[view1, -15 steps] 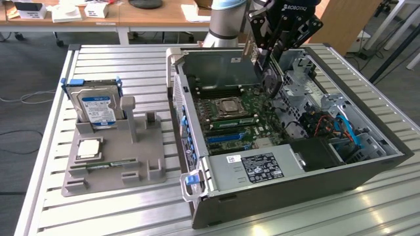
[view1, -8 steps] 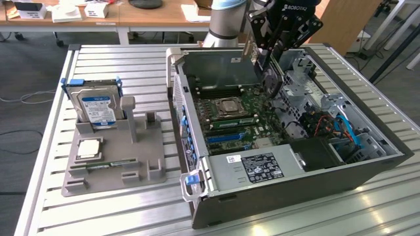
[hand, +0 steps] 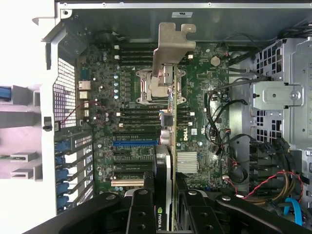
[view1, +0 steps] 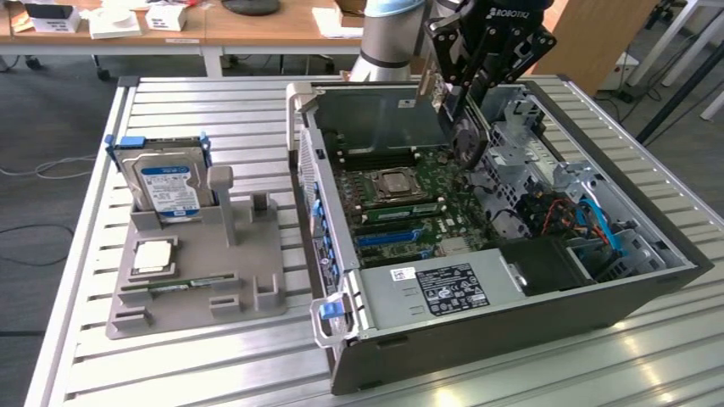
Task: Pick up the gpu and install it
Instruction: 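Insert the gpu into the slot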
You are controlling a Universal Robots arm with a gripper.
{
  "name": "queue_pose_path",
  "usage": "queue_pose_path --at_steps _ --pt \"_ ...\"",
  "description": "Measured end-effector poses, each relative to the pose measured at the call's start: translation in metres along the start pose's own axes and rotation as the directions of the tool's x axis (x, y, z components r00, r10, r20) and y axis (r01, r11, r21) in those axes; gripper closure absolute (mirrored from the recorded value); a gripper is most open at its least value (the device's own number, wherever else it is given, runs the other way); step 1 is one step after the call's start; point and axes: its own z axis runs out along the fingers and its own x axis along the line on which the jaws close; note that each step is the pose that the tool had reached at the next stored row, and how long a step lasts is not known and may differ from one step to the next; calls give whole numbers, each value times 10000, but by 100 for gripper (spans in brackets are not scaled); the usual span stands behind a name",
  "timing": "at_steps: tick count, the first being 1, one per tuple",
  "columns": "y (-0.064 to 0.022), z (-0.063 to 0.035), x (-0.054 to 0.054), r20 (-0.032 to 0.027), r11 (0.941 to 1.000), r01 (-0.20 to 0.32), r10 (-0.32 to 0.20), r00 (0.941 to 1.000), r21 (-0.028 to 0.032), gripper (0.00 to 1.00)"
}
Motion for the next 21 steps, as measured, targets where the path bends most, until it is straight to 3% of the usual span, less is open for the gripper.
queue_pose_path --at_steps 9,14,16,18,21 --pt "0 0 0 -5 10000 85 -85 10000 0 73" --pt "0 0 0 -40 9967 816 -816 9967 -5 73" --pt "0 0 0 -58 9931 1169 -1169 9931 -8 73" --pt "0 0 0 -93 9820 1889 -1889 9819 -17 73" --pt "0 0 0 -119 9704 2415 -2415 9703 -25 73"
